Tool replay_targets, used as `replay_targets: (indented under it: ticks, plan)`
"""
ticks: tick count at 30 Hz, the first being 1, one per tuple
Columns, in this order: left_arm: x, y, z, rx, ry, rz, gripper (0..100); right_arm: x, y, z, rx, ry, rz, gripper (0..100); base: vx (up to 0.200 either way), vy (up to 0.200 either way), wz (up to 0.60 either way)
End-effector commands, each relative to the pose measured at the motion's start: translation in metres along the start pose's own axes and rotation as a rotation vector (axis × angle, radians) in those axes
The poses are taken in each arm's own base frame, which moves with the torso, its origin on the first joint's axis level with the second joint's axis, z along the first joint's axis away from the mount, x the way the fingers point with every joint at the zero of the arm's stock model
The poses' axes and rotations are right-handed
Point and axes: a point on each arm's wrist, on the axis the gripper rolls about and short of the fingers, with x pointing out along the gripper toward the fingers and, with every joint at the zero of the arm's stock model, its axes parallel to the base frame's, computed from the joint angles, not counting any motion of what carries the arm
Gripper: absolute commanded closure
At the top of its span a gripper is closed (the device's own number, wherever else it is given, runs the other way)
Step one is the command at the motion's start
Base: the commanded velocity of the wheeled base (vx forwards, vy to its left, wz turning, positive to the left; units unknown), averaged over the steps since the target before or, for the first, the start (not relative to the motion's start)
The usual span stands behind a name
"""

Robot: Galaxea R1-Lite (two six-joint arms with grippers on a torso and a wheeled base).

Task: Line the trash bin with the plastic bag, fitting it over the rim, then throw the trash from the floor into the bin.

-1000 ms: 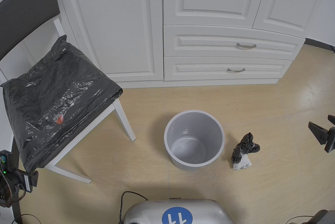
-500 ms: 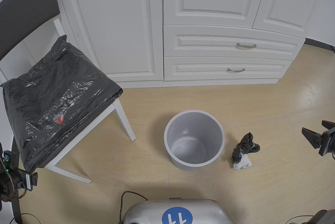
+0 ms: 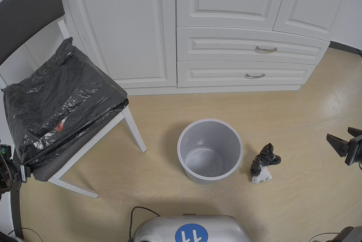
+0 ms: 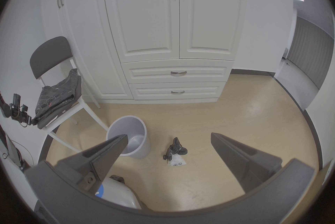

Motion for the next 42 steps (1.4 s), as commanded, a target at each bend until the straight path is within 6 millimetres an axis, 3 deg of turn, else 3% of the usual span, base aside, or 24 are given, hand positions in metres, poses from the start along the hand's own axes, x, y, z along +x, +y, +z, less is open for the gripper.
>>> replay_targets:
  ticks: [1, 4, 14, 28, 42]
  plan:
    - [0.001, 0.024, 0.014, -0.067, -0.059, 0.046, 0, -0.002, 0.000, 0.001, 0.001, -0.012, 0.008, 0, 0.000, 0.000, 0.00]
    - [-0.004, 0.031, 0.015, -0.089, -0.087, 0.040, 0, -0.002, 0.002, 0.001, 0.001, -0.013, 0.021, 0, 0.000, 0.000, 0.00]
    - [-0.005, 0.027, 0.007, -0.111, -0.096, -0.031, 0, -0.003, 0.004, 0.000, 0.013, -0.013, 0.043, 0, 0.000, 0.000, 0.00]
    - [-0.010, 0.028, 0.017, -0.393, -0.268, -0.129, 0, -0.008, 0.004, 0.001, 0.017, -0.037, 0.049, 0, 0.000, 0.000, 0.00]
    - [-0.034, 0.023, 0.006, -0.443, -0.394, -0.178, 0, -0.012, 0.004, 0.002, 0.014, -0.055, 0.058, 0, 0.000, 0.000, 0.00]
